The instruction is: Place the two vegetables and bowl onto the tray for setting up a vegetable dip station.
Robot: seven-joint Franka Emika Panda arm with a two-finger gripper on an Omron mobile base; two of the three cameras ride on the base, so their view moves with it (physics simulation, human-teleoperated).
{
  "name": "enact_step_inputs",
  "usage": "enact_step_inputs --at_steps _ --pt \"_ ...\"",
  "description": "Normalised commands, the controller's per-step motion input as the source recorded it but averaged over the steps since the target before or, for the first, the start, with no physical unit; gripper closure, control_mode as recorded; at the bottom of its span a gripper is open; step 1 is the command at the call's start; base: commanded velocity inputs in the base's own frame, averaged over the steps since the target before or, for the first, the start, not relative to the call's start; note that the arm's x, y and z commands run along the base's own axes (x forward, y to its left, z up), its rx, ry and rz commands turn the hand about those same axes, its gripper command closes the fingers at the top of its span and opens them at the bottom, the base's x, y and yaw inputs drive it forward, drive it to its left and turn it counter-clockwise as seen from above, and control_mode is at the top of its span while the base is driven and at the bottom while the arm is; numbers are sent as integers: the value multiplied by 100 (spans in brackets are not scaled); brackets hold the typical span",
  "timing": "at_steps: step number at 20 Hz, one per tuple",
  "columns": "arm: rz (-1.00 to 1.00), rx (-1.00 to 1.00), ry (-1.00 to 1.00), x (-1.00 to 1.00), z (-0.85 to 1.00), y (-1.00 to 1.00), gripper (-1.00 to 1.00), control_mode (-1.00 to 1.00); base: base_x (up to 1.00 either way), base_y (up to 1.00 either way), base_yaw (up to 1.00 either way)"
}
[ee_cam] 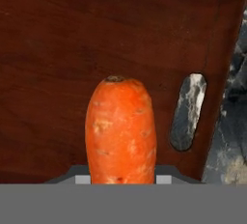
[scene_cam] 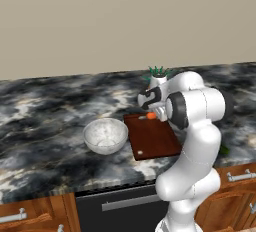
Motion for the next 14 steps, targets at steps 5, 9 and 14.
enact_step_inputs --at_steps 5,9,14 --pt "2 0 0 18 -16 0 100 -100 0 0 0" --pt "0 0 0 29 -18 0 100 -100 0 0 0" --pt "0 0 0 27 -12 0 100 -100 0 0 0"
